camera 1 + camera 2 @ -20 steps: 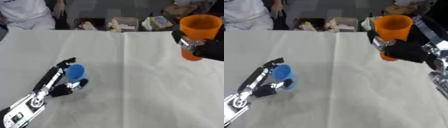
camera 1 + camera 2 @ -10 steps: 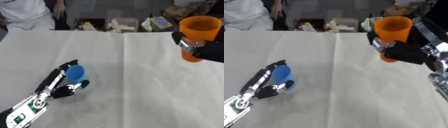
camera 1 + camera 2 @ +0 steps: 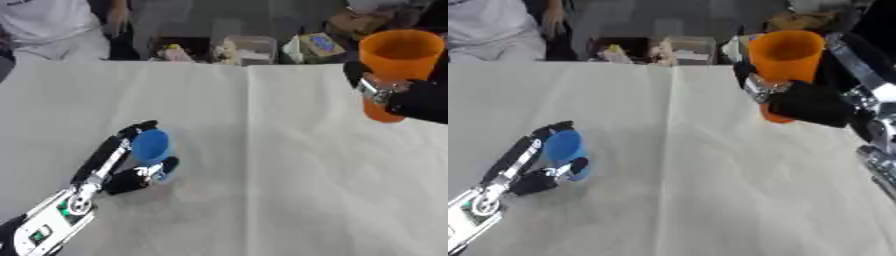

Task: Pour the contents of one cup into another cup.

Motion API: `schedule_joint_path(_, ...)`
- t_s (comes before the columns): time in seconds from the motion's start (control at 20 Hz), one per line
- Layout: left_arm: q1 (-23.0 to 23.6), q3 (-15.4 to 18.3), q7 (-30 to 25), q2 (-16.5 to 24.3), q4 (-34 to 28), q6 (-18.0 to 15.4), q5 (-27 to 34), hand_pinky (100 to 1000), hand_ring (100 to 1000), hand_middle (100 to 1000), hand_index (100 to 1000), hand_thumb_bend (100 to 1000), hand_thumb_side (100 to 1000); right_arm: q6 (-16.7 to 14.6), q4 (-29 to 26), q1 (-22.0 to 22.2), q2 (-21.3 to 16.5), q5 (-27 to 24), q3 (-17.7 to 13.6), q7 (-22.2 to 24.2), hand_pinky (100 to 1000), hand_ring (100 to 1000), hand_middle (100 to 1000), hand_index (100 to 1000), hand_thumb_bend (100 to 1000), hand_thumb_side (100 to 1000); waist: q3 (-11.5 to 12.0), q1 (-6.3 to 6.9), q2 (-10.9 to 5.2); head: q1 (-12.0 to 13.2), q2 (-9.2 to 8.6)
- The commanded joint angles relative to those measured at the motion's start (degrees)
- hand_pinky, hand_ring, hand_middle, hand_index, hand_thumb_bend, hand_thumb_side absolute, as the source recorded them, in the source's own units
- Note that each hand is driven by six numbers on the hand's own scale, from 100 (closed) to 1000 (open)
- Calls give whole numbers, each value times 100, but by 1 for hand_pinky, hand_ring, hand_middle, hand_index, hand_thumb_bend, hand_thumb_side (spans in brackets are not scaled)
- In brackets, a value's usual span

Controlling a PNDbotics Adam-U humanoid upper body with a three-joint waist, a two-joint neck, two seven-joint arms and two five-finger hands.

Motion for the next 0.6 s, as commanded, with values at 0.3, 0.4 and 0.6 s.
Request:
schedule_joint_path(0.3, -73, 5, -186, 36, 52, 22, 9, 612, 795, 858, 991, 626, 799, -13, -98, -95, -76, -1, -43, -34, 498, 487, 496, 597, 100, 329, -2, -12, -89, 22, -60)
schedule_joint_path(0.4, -74, -4, -247, 31, 57, 4, 6, 652, 823, 884, 1000, 632, 807, -4, -98, -95, -75, -4, -43, -47, 498, 487, 496, 597, 100, 329, 1, -14, -86, 23, -64)
schedule_joint_path(0.6, -79, -1, -327, 28, 63, -58, 21, 695, 846, 896, 1000, 652, 817, 4, -98, -99, -72, -9, -34, -55, 498, 487, 496, 598, 100, 326, 4, -14, -80, 25, -71)
